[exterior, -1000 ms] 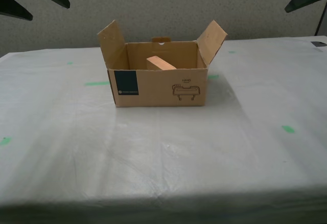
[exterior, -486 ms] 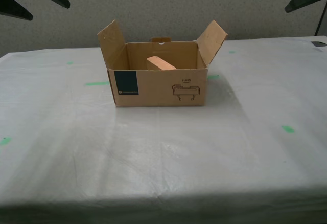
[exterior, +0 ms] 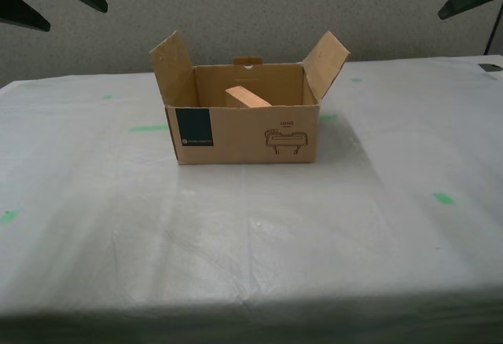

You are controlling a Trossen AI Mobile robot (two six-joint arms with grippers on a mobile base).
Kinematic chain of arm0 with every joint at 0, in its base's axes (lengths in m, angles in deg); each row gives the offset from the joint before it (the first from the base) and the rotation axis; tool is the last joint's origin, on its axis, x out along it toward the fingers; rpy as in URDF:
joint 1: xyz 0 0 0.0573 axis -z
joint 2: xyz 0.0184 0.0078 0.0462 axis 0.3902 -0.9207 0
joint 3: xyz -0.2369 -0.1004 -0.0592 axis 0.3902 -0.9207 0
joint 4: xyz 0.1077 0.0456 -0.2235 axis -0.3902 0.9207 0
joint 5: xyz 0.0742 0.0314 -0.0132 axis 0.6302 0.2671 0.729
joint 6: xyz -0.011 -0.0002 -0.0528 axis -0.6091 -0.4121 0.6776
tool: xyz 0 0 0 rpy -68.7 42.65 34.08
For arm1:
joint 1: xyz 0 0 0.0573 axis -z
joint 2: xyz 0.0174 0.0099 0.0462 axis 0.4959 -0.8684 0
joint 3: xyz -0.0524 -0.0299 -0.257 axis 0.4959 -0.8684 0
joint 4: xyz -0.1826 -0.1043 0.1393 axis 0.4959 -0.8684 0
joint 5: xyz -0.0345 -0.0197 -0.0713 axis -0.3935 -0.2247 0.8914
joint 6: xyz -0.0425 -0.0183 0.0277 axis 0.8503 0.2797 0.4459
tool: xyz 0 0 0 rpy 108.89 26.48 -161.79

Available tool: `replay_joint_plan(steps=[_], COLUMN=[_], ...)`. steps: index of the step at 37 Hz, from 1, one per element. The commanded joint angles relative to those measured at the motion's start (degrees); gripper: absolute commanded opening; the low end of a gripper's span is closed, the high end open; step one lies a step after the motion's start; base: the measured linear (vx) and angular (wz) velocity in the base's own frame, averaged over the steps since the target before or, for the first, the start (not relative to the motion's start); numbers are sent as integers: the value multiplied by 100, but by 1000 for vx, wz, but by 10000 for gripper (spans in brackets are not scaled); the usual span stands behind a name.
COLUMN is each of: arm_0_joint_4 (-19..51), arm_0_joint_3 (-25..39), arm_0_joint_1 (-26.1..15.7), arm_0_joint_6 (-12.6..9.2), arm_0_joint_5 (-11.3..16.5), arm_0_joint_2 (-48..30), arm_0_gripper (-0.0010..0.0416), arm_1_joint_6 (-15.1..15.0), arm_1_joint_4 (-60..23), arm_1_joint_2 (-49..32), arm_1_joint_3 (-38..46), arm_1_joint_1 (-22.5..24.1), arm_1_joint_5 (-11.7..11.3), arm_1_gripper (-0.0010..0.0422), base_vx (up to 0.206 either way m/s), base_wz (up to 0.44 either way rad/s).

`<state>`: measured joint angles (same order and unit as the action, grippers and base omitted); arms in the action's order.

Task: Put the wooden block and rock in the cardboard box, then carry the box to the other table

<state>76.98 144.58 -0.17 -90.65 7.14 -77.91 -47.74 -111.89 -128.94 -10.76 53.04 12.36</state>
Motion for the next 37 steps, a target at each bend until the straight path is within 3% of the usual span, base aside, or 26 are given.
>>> replay_joint_plan(steps=[1,37], arm_0_joint_4=[-11,-11], arm_0_joint_3=[0,0], arm_0_joint_1=[-2,-2], arm_0_joint_6=[-17,-15], arm_0_joint_5=[-17,-17], arm_0_joint_2=[0,0], arm_0_gripper=[394,394], arm_1_joint_6=[22,22], arm_1_joint_4=[9,7], arm_1_joint_2=[2,0], arm_1_joint_3=[0,0], arm_1_joint_1=[0,0], arm_1_joint_5=[-13,-13], arm_1_gripper=[387,387], base_vx=[0,0], base_wz=[0,0])
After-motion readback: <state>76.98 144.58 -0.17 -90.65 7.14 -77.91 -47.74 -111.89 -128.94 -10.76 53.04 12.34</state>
